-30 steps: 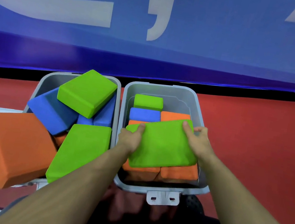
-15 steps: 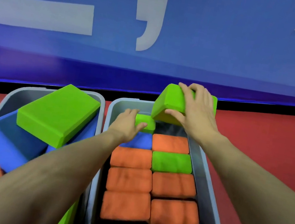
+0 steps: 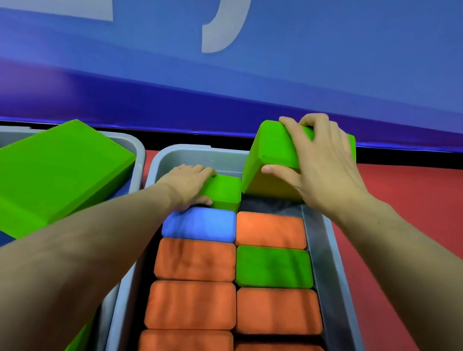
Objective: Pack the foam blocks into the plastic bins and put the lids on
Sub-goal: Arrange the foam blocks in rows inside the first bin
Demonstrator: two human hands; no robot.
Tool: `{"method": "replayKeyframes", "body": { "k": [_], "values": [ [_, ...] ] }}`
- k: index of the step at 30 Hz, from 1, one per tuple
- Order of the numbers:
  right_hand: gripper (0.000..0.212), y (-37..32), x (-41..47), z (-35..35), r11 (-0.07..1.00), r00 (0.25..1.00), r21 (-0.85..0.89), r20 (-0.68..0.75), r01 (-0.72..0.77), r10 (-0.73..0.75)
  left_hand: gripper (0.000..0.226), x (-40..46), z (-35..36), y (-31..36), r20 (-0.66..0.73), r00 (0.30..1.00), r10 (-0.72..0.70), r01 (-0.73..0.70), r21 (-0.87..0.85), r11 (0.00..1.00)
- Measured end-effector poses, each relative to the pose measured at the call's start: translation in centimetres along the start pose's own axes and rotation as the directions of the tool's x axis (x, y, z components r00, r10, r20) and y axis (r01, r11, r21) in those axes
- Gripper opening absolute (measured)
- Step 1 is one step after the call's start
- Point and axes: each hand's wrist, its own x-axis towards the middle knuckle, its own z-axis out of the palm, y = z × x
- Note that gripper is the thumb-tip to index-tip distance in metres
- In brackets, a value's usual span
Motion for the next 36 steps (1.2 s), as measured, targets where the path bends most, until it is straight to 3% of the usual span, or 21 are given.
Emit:
{"method": "replayKeyframes", "body": {
  "k": [7, 14, 20, 26, 31, 36],
  "values": [
    [0.084, 0.3, -0.1, -0.7, 1.000, 0.999, 0.004, 0.048, 0.010, -0.010, 0.074, -0.9, -0.3, -1.4, 0.069, 0.996, 0.056, -0.062, 0.090, 0.994],
    [0.085, -0.1, 0.4, 0.0, 0.999, 0.984, 0.035, 0.177, -0.017, 0.011, 0.072, -1.6, -0.3, -1.7, 0.113, 0.993, 0.035, -0.030, -0.038, 0.999],
    [0.084, -0.3, 0.6, 1.7, 0.998, 0.980, 0.054, 0.201, -0.017, 0.006, 0.061, -0.9, 0.0, -1.0, 0.093, 0.996, -0.007, 0.018, -0.113, 0.993],
    [0.083, 0.1, 0.3, 4.7, 0.997, 0.971, 0.079, 0.240, -0.011, -0.008, 0.061, -0.6, 0.8, -0.4, 0.080, 0.996, -0.050, 0.061, -0.144, 0.988],
    [0.085, 1.5, -0.1, 8.2, 0.982, 0.914, 0.169, 0.407, -0.080, 0.005, 0.064, -0.5, 0.4, -0.2, 0.084, 0.995, -0.056, 0.067, -0.126, 0.990],
    [0.088, 1.3, -0.7, 12.4, 0.966, 0.897, 0.209, 0.440, -0.153, 0.047, 0.070, -0.5, 0.3, -0.1, 0.095, 0.994, -0.063, 0.073, -0.104, 0.992]
  ]
}}
